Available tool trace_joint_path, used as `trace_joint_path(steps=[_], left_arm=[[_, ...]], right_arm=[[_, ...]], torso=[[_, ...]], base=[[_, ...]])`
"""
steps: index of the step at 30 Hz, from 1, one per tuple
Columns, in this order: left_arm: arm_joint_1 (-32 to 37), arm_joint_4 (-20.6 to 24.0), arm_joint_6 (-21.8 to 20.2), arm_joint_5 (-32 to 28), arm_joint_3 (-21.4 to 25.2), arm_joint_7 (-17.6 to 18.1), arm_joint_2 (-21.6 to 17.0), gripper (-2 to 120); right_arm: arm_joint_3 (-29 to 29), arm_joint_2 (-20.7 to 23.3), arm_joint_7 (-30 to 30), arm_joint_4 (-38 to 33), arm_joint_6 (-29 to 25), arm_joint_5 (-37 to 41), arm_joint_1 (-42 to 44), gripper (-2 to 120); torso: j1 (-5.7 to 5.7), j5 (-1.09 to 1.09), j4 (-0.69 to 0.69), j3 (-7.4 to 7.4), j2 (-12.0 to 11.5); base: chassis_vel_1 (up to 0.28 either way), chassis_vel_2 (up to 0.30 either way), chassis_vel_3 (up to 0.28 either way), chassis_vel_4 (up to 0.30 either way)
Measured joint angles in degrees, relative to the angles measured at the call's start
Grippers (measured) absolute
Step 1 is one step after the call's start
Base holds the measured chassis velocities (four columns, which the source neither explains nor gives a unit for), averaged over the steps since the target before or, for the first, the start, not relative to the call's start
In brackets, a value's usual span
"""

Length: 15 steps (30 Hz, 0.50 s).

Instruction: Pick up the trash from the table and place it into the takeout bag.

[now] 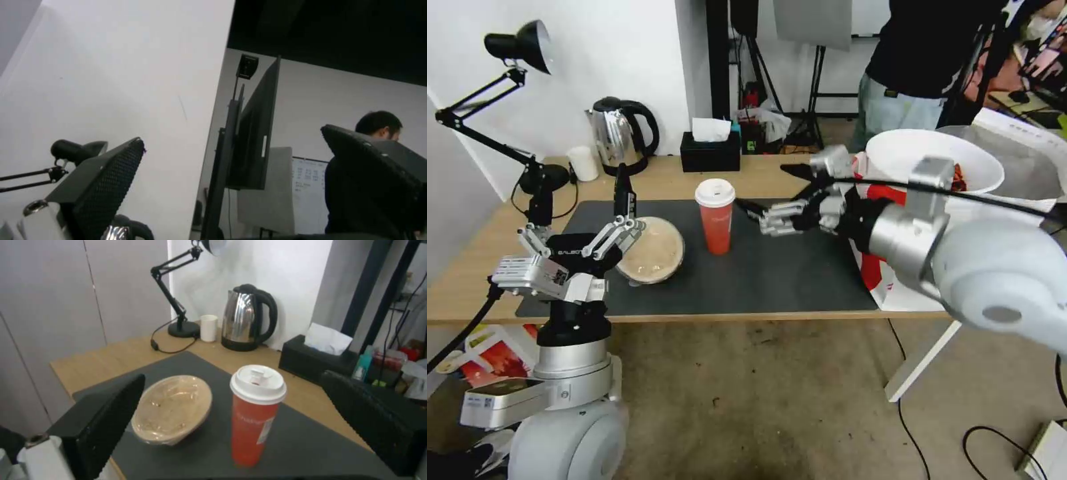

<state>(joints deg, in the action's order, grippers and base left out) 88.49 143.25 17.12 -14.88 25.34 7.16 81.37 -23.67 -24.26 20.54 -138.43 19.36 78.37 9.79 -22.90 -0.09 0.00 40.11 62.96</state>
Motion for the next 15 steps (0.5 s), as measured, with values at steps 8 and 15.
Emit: trace_joint_path(steps=[8,15], left_arm=[[0.07,0.0,0.02,0.05,0.16,0.0,0.17,100],[0.26,0.0,0.04,0.35,0.12,0.0,0.34,100]], right_arm=[[6.87,-2.22,2.75,-1.99,-3.95,-11.56,13.3,100],[17.44,-5.73,1.69,-4.11,-6.29,-20.87,28.81,100]], torso=[[-0.01,0.0,0.01,0.01,0.0],[0.0,0.02,-0.01,0.01,0.0]], base=[[0.0,0.0,0.0,0.0],[0.0,0.0,0.0,0.0]])
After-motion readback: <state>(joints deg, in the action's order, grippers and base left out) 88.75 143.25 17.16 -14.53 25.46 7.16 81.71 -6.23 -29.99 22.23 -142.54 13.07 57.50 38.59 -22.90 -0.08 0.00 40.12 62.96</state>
